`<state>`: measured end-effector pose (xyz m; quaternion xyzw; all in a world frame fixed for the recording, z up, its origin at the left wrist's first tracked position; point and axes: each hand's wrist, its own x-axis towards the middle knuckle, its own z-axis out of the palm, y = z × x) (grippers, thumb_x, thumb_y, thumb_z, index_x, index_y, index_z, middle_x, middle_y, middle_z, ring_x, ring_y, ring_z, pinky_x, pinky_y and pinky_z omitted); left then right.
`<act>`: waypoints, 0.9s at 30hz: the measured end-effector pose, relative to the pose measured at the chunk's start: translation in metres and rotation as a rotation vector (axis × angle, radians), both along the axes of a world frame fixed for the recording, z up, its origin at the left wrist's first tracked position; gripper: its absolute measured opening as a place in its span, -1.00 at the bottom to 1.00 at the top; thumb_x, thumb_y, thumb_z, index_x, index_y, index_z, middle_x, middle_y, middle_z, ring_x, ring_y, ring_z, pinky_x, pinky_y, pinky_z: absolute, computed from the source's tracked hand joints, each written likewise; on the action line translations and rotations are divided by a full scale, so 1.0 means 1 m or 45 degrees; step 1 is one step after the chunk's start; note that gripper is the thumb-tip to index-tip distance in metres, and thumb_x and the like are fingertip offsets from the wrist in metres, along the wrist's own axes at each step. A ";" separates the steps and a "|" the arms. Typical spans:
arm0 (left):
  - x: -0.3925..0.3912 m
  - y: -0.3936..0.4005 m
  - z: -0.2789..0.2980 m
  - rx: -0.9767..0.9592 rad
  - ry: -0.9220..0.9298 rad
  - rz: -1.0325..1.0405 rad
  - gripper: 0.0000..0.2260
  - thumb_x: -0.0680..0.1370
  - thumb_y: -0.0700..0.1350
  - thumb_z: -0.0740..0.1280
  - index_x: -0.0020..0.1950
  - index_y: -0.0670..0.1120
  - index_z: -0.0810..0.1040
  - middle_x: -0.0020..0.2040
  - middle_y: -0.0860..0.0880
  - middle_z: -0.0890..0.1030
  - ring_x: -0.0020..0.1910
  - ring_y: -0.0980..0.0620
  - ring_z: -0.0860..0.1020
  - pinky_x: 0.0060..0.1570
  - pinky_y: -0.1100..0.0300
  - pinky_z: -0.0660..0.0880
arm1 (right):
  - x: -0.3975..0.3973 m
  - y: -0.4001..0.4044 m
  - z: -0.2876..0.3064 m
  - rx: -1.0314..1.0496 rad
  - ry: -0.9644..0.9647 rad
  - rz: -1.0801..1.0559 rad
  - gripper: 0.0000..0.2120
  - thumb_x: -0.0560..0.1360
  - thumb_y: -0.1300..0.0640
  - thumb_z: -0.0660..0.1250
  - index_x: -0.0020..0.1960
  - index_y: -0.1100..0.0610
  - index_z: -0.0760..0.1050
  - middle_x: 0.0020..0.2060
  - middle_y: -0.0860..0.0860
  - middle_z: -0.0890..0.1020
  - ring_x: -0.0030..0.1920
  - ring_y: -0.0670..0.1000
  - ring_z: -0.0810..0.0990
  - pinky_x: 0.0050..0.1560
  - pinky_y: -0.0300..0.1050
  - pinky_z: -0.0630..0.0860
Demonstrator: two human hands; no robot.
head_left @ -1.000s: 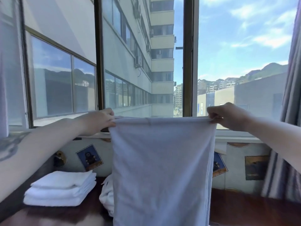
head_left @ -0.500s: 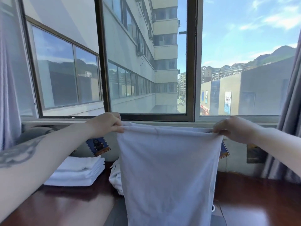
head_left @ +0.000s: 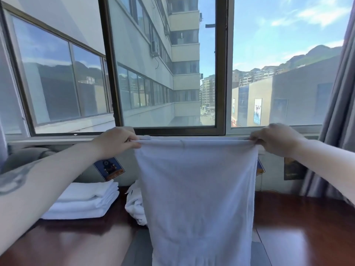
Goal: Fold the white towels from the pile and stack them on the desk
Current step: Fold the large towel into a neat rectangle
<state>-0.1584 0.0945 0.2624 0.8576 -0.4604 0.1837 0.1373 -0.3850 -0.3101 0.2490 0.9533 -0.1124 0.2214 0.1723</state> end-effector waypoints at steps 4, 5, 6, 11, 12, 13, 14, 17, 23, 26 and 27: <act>0.012 0.009 0.011 0.103 0.009 -0.044 -0.85 0.62 -0.10 0.29 -0.04 -0.06 0.65 -0.06 0.12 0.50 -0.10 0.16 0.51 -0.10 0.25 0.35 | 0.004 0.017 0.021 0.038 -0.167 -0.070 -0.79 0.57 0.23 0.21 0.14 0.04 0.50 -0.12 0.10 0.65 -0.14 0.17 0.58 -0.28 -0.12 0.31; 0.013 0.011 0.015 0.137 -0.006 -0.056 -0.86 0.62 -0.12 0.29 -0.02 -0.07 0.65 -0.04 0.12 0.50 -0.09 0.15 0.51 -0.09 0.27 0.35 | 0.004 0.020 0.026 0.062 -0.192 -0.057 -0.82 0.56 0.24 0.23 0.13 0.06 0.46 -0.15 0.09 0.63 -0.20 0.16 0.55 -0.30 -0.12 0.30; 0.013 0.013 0.020 0.172 -0.022 -0.061 -0.86 0.61 -0.12 0.30 -0.02 -0.07 0.65 -0.03 0.10 0.50 -0.08 0.13 0.51 -0.08 0.27 0.35 | 0.004 0.023 0.030 0.056 -0.200 -0.041 -0.83 0.55 0.25 0.24 0.11 0.07 0.44 -0.23 0.06 0.60 -0.25 0.14 0.51 -0.33 -0.12 0.28; 0.013 0.023 0.050 0.264 -0.085 -0.088 -0.89 0.59 -0.12 0.35 0.04 -0.02 0.67 -0.06 0.09 0.50 -0.12 0.20 0.48 -0.06 0.32 0.34 | 0.003 0.032 0.051 -0.032 -0.270 -0.006 -0.84 0.52 0.31 0.24 0.02 0.09 0.48 -0.42 -0.03 0.37 -0.31 0.14 0.46 -0.35 -0.11 0.28; 0.013 0.025 0.057 0.283 -0.094 -0.087 -0.88 0.58 -0.12 0.35 0.05 -0.03 0.67 -0.07 0.09 0.51 -0.13 0.24 0.47 -0.11 0.39 0.32 | 0.003 0.033 0.055 -0.028 -0.300 0.000 -0.85 0.53 0.31 0.24 0.01 0.10 0.48 -0.41 0.00 0.40 -0.31 0.14 0.47 -0.34 -0.10 0.29; 0.013 0.026 0.063 0.299 -0.098 -0.081 -0.88 0.58 -0.13 0.36 0.06 -0.02 0.67 -0.07 0.09 0.51 -0.14 0.28 0.46 -0.13 0.41 0.30 | 0.003 0.034 0.060 -0.029 -0.323 0.003 -0.86 0.53 0.30 0.24 0.01 0.10 0.49 -0.40 0.03 0.42 -0.31 0.15 0.47 -0.33 -0.10 0.29; 0.012 0.027 0.071 0.312 -0.096 -0.069 -0.88 0.58 -0.13 0.36 0.06 -0.01 0.67 -0.07 0.09 0.51 -0.14 0.30 0.46 -0.15 0.42 0.30 | 0.003 0.035 0.064 -0.032 -0.341 0.011 -0.86 0.53 0.30 0.24 0.01 0.10 0.49 -0.38 0.05 0.44 -0.31 0.15 0.47 -0.34 -0.10 0.29; 0.006 0.028 0.095 0.365 -0.082 0.006 -0.93 0.57 -0.08 0.38 -0.07 0.07 0.64 -0.07 0.09 0.54 -0.17 0.27 0.46 -0.17 0.36 0.29 | 0.002 0.042 0.078 -0.053 -0.376 0.022 -0.83 0.53 0.31 0.24 0.02 0.10 0.52 -0.36 0.06 0.47 -0.30 0.15 0.48 -0.34 -0.11 0.29; -0.009 0.031 0.132 0.328 -0.011 0.063 -0.92 0.52 -0.05 0.44 -0.12 -0.04 0.64 -0.08 -0.09 0.63 -0.06 -0.05 0.56 -0.04 0.11 0.44 | -0.001 0.051 0.105 0.021 -0.406 0.041 -0.77 0.55 0.29 0.24 0.04 0.07 0.61 -0.29 0.09 0.47 -0.20 0.16 0.47 -0.22 -0.06 0.37; -0.014 0.039 0.137 0.174 0.094 0.002 -0.94 0.53 -0.08 0.43 -0.11 -0.01 0.69 -0.06 -0.10 0.67 0.00 -0.09 0.59 0.11 -0.04 0.46 | -0.004 0.050 0.110 0.049 -0.458 0.065 -0.79 0.56 0.29 0.25 0.03 0.10 0.63 -0.37 0.03 0.44 -0.21 0.16 0.46 -0.28 -0.09 0.35; -0.015 0.042 0.137 0.113 0.141 -0.016 -0.93 0.53 -0.09 0.43 -0.11 -0.01 0.71 -0.09 -0.07 0.69 0.00 -0.06 0.60 0.10 -0.02 0.47 | -0.004 0.049 0.110 0.049 -0.488 0.078 -0.80 0.56 0.30 0.25 0.02 0.11 0.63 -0.41 -0.02 0.39 -0.23 0.14 0.43 -0.33 -0.13 0.28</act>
